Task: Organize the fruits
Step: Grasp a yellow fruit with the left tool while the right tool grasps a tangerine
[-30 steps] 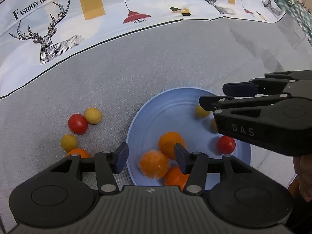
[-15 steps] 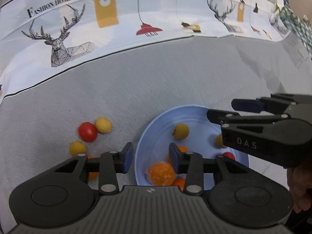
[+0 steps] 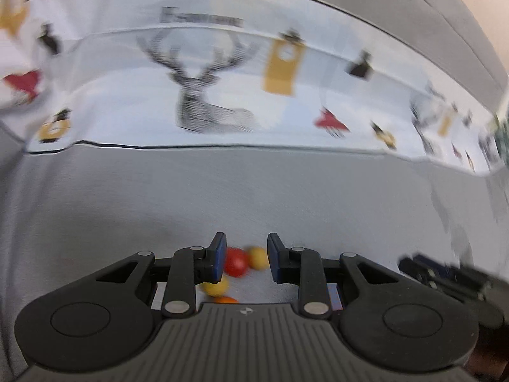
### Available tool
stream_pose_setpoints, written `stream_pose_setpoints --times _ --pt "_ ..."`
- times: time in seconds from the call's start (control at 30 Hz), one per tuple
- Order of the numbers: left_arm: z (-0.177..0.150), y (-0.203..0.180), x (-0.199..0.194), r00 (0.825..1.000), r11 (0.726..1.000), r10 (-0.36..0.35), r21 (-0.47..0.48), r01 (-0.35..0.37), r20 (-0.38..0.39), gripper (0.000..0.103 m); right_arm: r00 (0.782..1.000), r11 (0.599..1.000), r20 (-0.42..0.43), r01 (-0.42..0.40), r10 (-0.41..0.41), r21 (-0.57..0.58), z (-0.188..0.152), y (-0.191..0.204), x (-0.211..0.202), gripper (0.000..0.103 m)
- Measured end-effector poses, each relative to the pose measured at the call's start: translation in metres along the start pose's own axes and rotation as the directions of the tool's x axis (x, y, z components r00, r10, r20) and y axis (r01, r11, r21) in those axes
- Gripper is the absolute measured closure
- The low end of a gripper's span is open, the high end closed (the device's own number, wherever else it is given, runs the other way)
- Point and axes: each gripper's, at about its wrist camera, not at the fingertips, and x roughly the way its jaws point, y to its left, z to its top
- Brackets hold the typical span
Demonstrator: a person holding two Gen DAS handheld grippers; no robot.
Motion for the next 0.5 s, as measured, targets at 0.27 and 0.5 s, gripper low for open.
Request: stream_pose_setpoints --times 0.27,0.5 --pt "0.008 0.031 0.004 0.999 0.997 0.029 -0.077 -0.031 -0.025 0.072 0.995 0.995 0.01 -0.099 0.099 -0.016 0.005 0.027 0.003 0.078" --pt "-0.014 0.024 0.039 0.993 1.0 0.009 0.0 -0.009 -0.122 0.072 0.961 0.959 -0.076 -0.271 0.265 -0.088 -0.002 0.072 0.016 0.078"
